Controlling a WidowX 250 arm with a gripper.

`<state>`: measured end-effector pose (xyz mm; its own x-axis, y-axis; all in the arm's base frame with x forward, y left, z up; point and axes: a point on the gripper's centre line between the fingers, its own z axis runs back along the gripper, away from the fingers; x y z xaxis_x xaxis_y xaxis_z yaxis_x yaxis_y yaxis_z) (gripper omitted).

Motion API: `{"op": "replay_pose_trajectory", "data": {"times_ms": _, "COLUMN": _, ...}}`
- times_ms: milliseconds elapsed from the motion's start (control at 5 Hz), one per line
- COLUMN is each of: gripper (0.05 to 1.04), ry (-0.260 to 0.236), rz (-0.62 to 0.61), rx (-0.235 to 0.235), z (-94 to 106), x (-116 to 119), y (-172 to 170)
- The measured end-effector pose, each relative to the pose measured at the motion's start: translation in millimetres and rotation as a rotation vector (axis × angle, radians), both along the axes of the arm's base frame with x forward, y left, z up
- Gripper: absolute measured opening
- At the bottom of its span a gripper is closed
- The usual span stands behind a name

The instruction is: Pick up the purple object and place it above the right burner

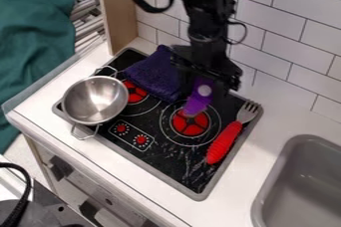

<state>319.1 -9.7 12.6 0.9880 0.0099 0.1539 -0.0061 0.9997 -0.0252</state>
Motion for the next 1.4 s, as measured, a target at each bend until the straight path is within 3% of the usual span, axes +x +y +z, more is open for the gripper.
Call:
{"op": "replay_pose_trajectory", "data": {"times_ms": 400, "gripper": 0.752, "ry": 0.058, "rz": -0.021, "rx": -0.066, "z": -49.8, "x": 33, "y": -4}}
{"op": "replay_pose_trajectory", "data": {"times_ms": 600, "gripper": 0.828, "ry": 0.043, "rz": -0.019, "rx": -0.081, "z": -52.5, "x": 53, "y": 2}}
{"op": "replay_pose_trajectory", "data": {"times_ms": 800, "gripper": 1.022, "ry": 0.034, "rz": -0.017, "rx": -0.088, "z": -52.2, "x": 57, "y": 2}}
{"op": "replay_pose_trajectory", "data": {"times_ms": 1000, "gripper": 1.013, "ry": 0.050, "rz": -0.043, "rx": -0.048, "z": -47.7, "x": 47, "y": 3}}
{"op": "replay_pose_trajectory", "data": {"times_ms": 1200, "gripper": 1.011, "ry": 0.000, "rz": -0.049, "rx": -0.013, "z": -15.5, "x": 44, "y": 2}}
{"op": "replay_pose_trajectory", "data": {"times_ms": 1400, "gripper": 1.011, "ry": -0.029, "rz": -0.045, "rx": 0.012, "z": 3.1, "x": 35, "y": 0}}
